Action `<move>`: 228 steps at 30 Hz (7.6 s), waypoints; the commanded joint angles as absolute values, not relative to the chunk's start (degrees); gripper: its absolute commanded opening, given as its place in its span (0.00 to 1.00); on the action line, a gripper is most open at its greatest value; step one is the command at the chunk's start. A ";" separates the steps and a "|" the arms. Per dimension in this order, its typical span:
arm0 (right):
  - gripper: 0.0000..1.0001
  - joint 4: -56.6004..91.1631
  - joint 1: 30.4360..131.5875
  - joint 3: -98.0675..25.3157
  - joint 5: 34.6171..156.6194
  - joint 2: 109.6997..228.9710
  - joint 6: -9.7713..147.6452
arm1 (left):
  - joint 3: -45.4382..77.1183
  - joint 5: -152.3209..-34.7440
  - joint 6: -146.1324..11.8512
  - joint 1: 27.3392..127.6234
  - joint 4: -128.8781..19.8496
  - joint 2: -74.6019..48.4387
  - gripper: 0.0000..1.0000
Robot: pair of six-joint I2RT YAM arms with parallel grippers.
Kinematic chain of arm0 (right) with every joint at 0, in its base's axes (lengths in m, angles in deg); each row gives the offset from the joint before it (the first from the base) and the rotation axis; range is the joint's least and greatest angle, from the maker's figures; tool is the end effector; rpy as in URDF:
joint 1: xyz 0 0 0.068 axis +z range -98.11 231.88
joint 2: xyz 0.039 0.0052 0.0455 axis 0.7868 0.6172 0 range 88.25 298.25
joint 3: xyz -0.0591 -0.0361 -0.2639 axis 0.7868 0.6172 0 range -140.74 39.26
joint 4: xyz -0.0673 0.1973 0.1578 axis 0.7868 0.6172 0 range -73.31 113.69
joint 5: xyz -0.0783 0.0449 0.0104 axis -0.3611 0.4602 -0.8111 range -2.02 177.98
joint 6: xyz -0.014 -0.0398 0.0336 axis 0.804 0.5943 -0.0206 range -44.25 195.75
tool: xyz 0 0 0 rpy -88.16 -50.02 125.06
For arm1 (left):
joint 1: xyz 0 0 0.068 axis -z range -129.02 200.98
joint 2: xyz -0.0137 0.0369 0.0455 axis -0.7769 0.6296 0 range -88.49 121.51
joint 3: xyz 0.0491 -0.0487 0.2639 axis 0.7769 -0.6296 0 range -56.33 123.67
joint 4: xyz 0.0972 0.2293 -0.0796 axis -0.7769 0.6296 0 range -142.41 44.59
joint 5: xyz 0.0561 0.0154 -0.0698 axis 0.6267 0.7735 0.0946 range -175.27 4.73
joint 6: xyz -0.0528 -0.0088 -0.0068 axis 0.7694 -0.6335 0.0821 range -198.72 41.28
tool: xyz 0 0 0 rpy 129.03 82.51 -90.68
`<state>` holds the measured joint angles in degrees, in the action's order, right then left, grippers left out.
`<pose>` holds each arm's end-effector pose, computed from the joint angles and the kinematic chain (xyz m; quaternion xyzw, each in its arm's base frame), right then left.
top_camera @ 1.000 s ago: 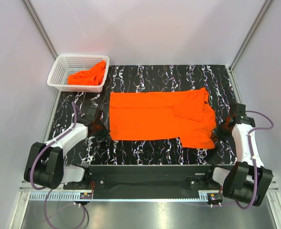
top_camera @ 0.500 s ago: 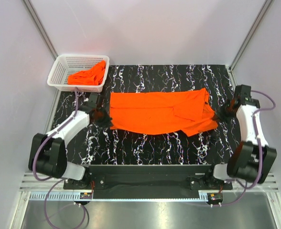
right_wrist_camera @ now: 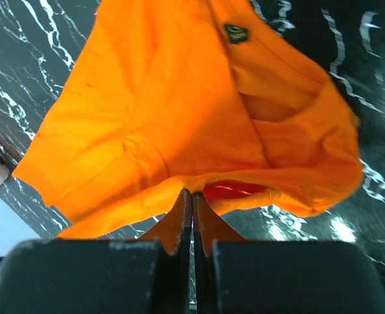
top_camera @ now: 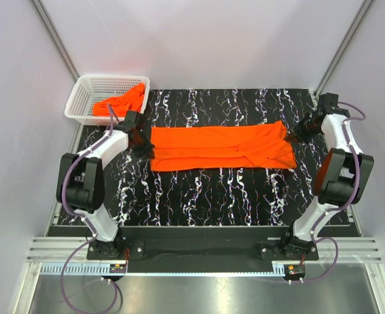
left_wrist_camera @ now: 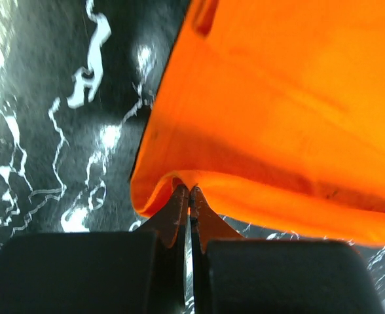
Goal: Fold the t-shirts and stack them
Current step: Fold the tshirt
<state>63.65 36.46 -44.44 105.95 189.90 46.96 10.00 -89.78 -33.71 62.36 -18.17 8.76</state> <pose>0.3601 -0.0879 0.2560 0.3315 0.9060 0.1764 0.1954 0.3331 -0.0699 0.2016 -0.2742 0.9365 -0.1355 0.1713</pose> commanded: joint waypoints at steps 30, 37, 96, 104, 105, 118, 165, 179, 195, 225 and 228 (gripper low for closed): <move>0.00 64.23 38.35 -62.08 111.00 207.08 47.19 | 23.91 -90.01 -34.42 58.36 -16.02 21.20 0.00; 0.00 64.23 38.44 -63.22 111.44 209.36 47.71 | 24.00 -89.84 -33.72 58.28 -15.94 21.82 0.00; 0.00 60.28 66.91 -55.92 98.35 210.94 47.54 | 22.42 -97.93 -48.66 66.80 -17.61 25.33 0.23; 0.00 60.72 66.83 -61.28 96.85 214.11 47.10 | 21.10 -98.45 -49.28 66.36 -17.43 24.71 0.23; 0.00 60.72 66.74 -61.81 96.85 214.64 47.19 | 21.19 -98.54 -49.28 66.28 -17.43 24.72 0.23; 0.00 61.69 65.95 -68.40 97.38 220.00 49.03 | 22.33 -98.98 -50.42 65.48 -15.59 21.12 0.23; 0.08 58.35 50.57 -46.00 93.68 203.39 47.71 | -5.25 -101.69 -42.69 82.88 -16.46 3.80 0.29; 0.09 57.38 50.65 -56.00 95.27 214.72 49.38 | 11.77 -99.25 -51.03 85.70 -9.00 -1.66 0.41; 0.14 60.18 51.53 -90.72 101.07 235.90 52.98 | 22.43 -100.98 -57.99 75.06 -10.83 26.91 0.44; 0.23 47.27 61.82 -116.13 110.74 253.75 36.12 | 12.93 -108.22 -46.99 88.16 -22.00 21.56 0.44; 0.24 47.27 61.90 -114.56 111.97 251.57 36.29 | 13.63 -107.51 -47.08 88.25 -21.30 19.63 0.44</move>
